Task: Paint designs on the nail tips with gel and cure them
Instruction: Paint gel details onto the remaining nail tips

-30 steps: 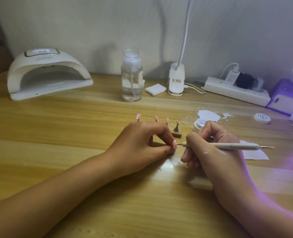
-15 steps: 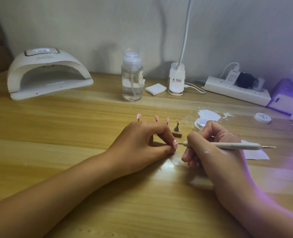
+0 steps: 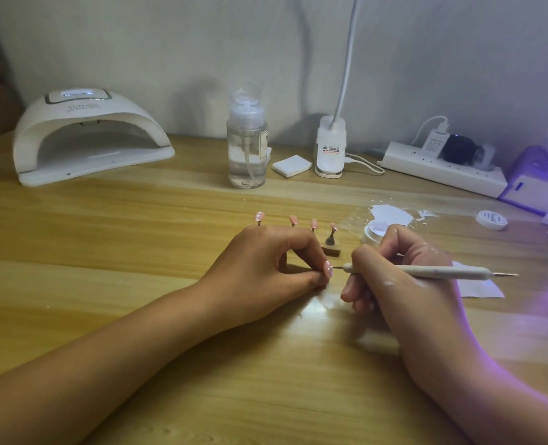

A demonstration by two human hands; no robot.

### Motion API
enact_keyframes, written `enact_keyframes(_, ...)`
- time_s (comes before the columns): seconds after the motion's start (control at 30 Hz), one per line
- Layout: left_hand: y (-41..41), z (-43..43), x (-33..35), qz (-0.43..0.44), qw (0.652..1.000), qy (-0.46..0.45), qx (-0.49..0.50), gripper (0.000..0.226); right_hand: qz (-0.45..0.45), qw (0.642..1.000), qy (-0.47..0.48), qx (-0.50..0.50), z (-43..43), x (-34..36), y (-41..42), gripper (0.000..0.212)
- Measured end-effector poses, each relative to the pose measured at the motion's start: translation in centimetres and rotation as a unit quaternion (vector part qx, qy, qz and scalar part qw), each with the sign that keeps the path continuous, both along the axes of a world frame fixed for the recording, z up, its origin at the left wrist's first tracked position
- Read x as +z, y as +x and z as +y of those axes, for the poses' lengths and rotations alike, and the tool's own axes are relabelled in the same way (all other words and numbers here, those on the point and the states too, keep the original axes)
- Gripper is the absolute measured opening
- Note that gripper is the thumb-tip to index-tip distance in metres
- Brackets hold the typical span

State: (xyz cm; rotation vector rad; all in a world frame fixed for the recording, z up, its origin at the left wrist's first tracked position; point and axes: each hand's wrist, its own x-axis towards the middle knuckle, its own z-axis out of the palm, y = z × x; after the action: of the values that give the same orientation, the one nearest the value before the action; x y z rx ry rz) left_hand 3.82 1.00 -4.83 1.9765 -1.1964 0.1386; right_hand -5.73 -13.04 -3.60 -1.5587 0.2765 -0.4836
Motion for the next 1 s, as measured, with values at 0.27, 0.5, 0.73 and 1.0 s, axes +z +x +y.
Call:
enact_keyframes(0.27,0.05,0.03,-0.10,0.008,1.000,0.001,-0.012,0.009,-0.019,0.999,0.034,-0.021,-0.12,0.03,-0.18,0.033)
enact_keyframes(0.5,-0.15,0.01,0.12,-0.016,1.000,-0.009,-0.018,0.015,-0.006,1.000,0.016,-0.002,0.13,0.13,-0.15,0.027)
enact_keyframes(0.73,-0.14,0.00,0.20,-0.013,1.000,-0.003,-0.010,0.024,0.001,1.000,0.013,-0.007,0.09,0.08,-0.12,0.027)
enact_keyframes(1.0,-0.13,-0.05,0.23,-0.014,1.000,-0.005,-0.015,0.021,-0.002,1.000,0.008,-0.006,0.12,0.04,-0.06,0.024)
